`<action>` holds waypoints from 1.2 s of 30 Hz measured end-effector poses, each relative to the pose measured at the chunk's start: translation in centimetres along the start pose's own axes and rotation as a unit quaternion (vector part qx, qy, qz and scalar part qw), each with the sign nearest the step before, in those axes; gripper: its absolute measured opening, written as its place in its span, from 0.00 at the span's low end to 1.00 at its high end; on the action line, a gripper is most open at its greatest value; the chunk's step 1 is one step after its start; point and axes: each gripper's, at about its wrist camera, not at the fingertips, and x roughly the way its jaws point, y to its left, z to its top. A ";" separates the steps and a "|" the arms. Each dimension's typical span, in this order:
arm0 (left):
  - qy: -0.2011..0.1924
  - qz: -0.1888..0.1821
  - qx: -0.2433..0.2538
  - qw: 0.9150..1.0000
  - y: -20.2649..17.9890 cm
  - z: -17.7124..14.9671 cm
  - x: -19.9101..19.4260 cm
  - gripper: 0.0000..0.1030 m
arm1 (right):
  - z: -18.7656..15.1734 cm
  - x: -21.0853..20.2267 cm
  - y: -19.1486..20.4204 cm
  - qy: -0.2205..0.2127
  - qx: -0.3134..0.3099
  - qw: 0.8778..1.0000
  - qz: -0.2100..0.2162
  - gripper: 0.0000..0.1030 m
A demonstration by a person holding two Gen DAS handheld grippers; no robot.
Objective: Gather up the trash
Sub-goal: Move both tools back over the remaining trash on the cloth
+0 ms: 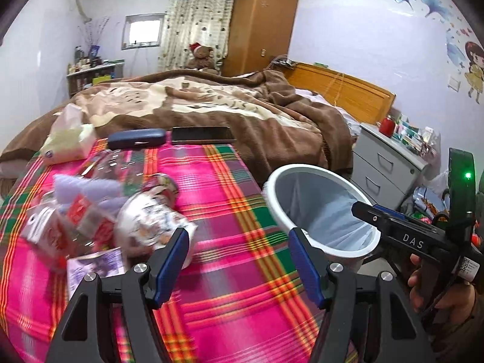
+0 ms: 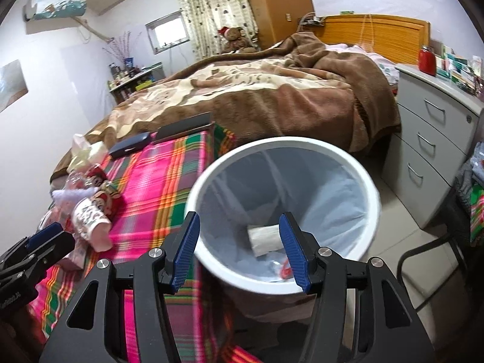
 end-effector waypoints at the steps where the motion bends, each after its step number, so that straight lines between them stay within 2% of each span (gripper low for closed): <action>1: -0.003 0.005 -0.004 1.000 0.6 -0.2 -0.5 0.66 | -0.1 0.0 0.4 0.000 -0.003 1.000 0.003 0.55; 11: -0.012 0.046 -0.017 0.999 5.6 -1.9 -3.2 0.66 | -1.0 1.3 5.8 0.006 -0.056 0.997 0.045 0.55; 21: 0.003 0.085 -0.041 0.996 11.4 -3.6 -4.1 0.66 | -2.1 3.0 10.3 0.028 -0.111 0.990 0.080 0.55; 32: 0.026 0.077 -0.052 0.995 14.4 -4.4 -3.2 0.66 | -2.1 5.3 13.9 0.064 -0.158 0.975 0.141 0.55; 36: 0.031 0.074 -0.056 0.995 15.0 -4.7 -2.9 0.66 | -2.2 5.8 15.2 0.067 -0.185 0.968 0.156 0.64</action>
